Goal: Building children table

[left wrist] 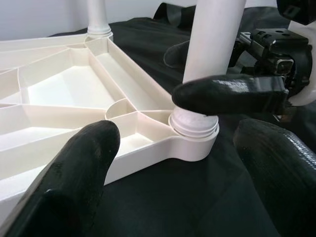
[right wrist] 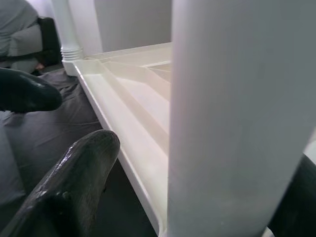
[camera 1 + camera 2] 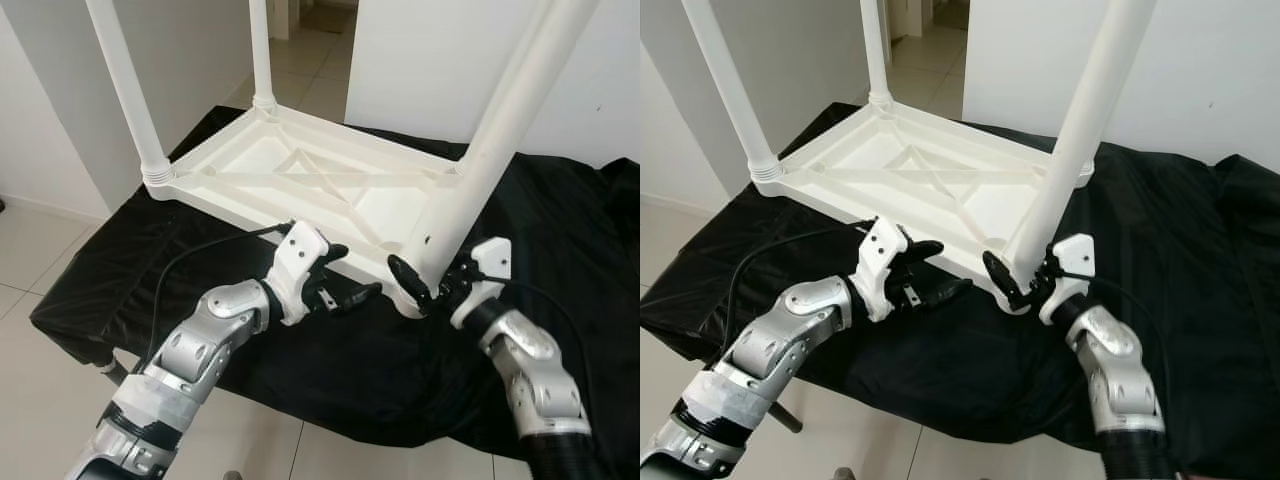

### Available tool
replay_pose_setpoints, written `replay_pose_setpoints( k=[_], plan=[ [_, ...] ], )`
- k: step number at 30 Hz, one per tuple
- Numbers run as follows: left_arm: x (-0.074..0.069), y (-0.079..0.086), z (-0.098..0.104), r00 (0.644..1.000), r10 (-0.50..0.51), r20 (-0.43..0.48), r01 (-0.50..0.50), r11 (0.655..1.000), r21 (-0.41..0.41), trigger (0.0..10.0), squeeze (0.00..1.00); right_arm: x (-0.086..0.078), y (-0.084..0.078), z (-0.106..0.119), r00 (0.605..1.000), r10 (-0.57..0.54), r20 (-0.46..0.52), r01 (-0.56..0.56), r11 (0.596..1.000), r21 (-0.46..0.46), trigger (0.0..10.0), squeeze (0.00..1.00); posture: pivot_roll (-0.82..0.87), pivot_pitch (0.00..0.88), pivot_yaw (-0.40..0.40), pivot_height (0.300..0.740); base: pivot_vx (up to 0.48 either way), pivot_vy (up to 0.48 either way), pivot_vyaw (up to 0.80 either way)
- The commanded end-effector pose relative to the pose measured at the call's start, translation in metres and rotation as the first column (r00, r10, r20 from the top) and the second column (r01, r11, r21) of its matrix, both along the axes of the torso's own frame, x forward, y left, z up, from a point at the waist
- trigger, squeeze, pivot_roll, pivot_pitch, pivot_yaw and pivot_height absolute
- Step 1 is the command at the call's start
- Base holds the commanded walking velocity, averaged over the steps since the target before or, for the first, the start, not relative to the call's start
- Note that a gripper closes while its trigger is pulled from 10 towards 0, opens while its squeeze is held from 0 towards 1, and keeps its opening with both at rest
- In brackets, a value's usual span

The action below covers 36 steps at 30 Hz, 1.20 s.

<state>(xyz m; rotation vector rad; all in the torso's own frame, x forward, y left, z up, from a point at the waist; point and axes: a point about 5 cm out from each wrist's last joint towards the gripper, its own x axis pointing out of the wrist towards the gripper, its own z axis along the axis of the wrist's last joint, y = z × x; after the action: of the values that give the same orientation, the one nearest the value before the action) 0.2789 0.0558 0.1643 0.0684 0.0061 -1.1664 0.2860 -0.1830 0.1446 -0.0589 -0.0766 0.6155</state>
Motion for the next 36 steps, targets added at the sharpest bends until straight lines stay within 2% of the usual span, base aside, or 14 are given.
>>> replay_pose_setpoints(
  k=[1, 7, 8, 9, 10, 11, 21, 22, 23, 24, 27, 30, 34, 36],
  plan=[
    [-0.005, -0.004, 0.003, 0.996, -0.088, 0.007, 0.088, 0.996, 0.009, 10.0, 0.00, 0.007, 0.000, -0.008, 0.997, 0.065, -0.048, -0.067, 0.997, -0.034, 10.0, 0.00, -0.05, 0.000, -0.024, 0.740, 0.000, 0.000, 0.00],
    [-0.004, -0.006, 0.004, 0.995, -0.096, 0.012, 0.096, 0.995, 0.011, 10.0, 0.00, 0.021, -0.004, -0.013, 0.993, 0.089, -0.082, -0.094, 0.994, -0.058, 10.0, 0.00, -0.06, 0.000, -0.020, 0.740, 0.000, 0.000, 0.00],
    [-0.003, -0.006, 0.004, 0.995, -0.096, 0.012, 0.095, 0.995, 0.012, 10.0, 0.00, 0.024, -0.006, -0.015, 0.992, 0.089, -0.090, -0.094, 0.994, -0.057, 4.8, 0.00, -0.06, 0.000, -0.022, 0.740, 0.000, 0.000, 0.00],
    [-0.003, -0.006, 0.004, 0.995, -0.095, 0.013, 0.095, 0.995, 0.012, 10.0, 0.00, 0.026, -0.007, -0.016, 0.992, 0.089, -0.095, -0.094, 0.994, -0.056, 2.7, 0.00, -0.06, 0.000, -0.022, 0.740, 0.000, 0.000, 0.00],
    [-0.003, -0.006, 0.004, 0.995, -0.095, 0.013, 0.095, 0.995, 0.012, 10.0, 0.00, 0.026, -0.007, -0.016, 0.992, 0.089, -0.095, -0.094, 0.994, -0.056, 2.7, 0.00, -0.06, 0.000, -0.022, 0.740, 0.000, 0.000, 0.00],
    [-0.003, -0.006, 0.004, 0.995, -0.096, 0.013, 0.096, 0.995, 0.012, 10.0, 0.00, 0.027, -0.008, -0.017, 0.991, 0.086, -0.098, -0.091, 0.994, -0.056, 0.0, 0.00, -0.06, 0.000, -0.026, 0.740, 0.000, 0.000, 0.00],
    [-0.003, -0.006, 0.005, 0.996, -0.086, 0.014, 0.086, 0.996, 0.002, 10.0, 0.00, 0.025, -0.009, -0.021, 0.991, 0.089, -0.101, -0.094, 0.995, -0.044, 0.0, 0.00, -0.06, 0.000, -0.032, 0.740, 0.000, 0.000, 0.00],
    [-0.004, -0.007, 0.005, 0.996, -0.086, 0.013, 0.086, 0.996, -0.001, 10.0, 0.00, 0.021, -0.007, -0.019, 0.993, 0.071, -0.089, -0.074, 0.997, -0.029, 7.6, 0.00, -0.06, 0.000, -0.036, 0.740, 0.000, 0.000, 0.00],
    [-0.005, -0.008, 0.005, 0.996, -0.087, 0.012, 0.087, 0.996, -0.003, 10.0, 0.00, 0.020, -0.007, -0.019, 0.995, 0.059, -0.080, -0.061, 0.998, -0.017, 7.6, 0.00, -0.06, 0.000, -0.037, 0.740, 0.000, 0.000, 0.00],
    [-0.005, -0.008, 0.005, 0.996, -0.086, 0.012, 0.086, 0.996, -0.004, 10.0, 0.00, 0.016, -0.004, -0.018, 0.997, 0.035, -0.067, -0.036, 0.999, -0.007, 10.0, 0.00, -0.06, 0.000, -0.039, 0.740, 0.000, 0.000, 0.00],
    [-0.005, -0.007, 0.005, 0.997, -0.082, 0.010, 0.082, 0.997, -0.007, 10.0, 0.00, 0.013, 0.000, -0.018, 0.998, -0.037, -0.045, 0.036, 0.999, -0.011, 10.0, 0.00, -0.06, 0.000, -0.037, 0.740, 0.000, 0.000, 0.00],
    [-0.006, -0.007, 0.005, 0.996, -0.084, 0.007, 0.084, 0.996, -0.009, 10.0, 0.00, 0.008, 0.004, -0.019, 0.987, -0.159, -0.031, 0.160, 0.987, 0.012, 10.0, 0.00, -0.06, 0.000, -0.031, 0.740, 0.000, 0.000, 0.00],
    [-0.007, -0.007, 0.004, 0.996, -0.090, 0.005, 0.090, 0.996, -0.005, 10.0, 0.00, 0.002, 0.012, -0.021, 0.978, -0.208, -0.002, 0.208, 0.978, -0.006, 10.0, 0.00, -0.07, 0.000, -0.022, 0.740, 0.000, 0.000, 0.00],
    [-0.007, -0.008, 0.004, 0.995, -0.097, 0.001, 0.097, 0.995, -0.008, 10.0, 0.00, 0.001, 0.012, -0.022, 0.958, -0.286, -0.003, 0.286, 0.958, 0.005, 10.0, 0.00, -0.08, 0.000, -0.020, 0.740, 0.000, 0.000, 0.00]
  ],
)
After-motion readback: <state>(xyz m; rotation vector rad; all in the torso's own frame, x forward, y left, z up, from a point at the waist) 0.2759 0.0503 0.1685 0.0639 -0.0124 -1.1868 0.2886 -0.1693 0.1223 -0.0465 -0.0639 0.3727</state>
